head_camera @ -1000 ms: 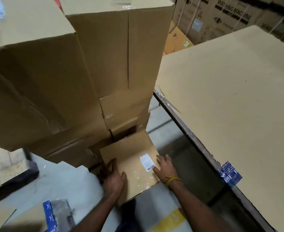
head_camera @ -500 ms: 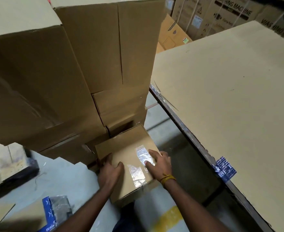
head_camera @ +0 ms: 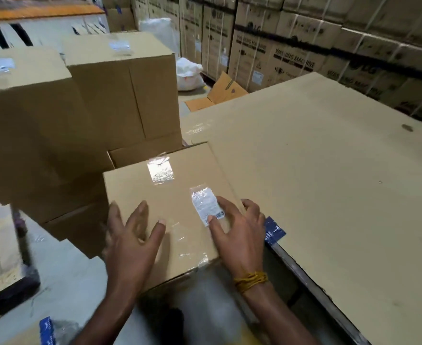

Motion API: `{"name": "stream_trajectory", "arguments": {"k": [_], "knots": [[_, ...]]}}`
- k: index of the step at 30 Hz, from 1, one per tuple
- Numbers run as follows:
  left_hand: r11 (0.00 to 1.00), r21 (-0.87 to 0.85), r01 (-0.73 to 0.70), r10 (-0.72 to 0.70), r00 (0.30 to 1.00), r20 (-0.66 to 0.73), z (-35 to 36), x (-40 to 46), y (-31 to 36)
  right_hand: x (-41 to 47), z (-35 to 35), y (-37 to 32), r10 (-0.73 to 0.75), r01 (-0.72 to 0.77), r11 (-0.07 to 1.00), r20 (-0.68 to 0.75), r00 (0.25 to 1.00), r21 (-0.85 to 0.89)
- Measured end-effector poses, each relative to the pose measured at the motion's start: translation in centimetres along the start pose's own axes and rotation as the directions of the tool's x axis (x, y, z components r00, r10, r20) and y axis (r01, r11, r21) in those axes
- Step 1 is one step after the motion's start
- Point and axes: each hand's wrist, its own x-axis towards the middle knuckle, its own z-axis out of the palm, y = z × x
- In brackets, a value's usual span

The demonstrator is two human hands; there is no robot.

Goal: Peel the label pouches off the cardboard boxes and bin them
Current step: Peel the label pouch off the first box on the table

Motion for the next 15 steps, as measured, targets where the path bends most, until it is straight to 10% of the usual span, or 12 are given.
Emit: {"name": "stream_trajectory", "arguments": {"k": [15], "knots": [[0.912, -0.187, -0.364, 0.409, 0.833, 0.373, 12.6, -12.9, 19.0, -8.9, -21.5, 15.4, 0.357, -0.370, 0.927, -0.416, 0.836, 0.052]]}}
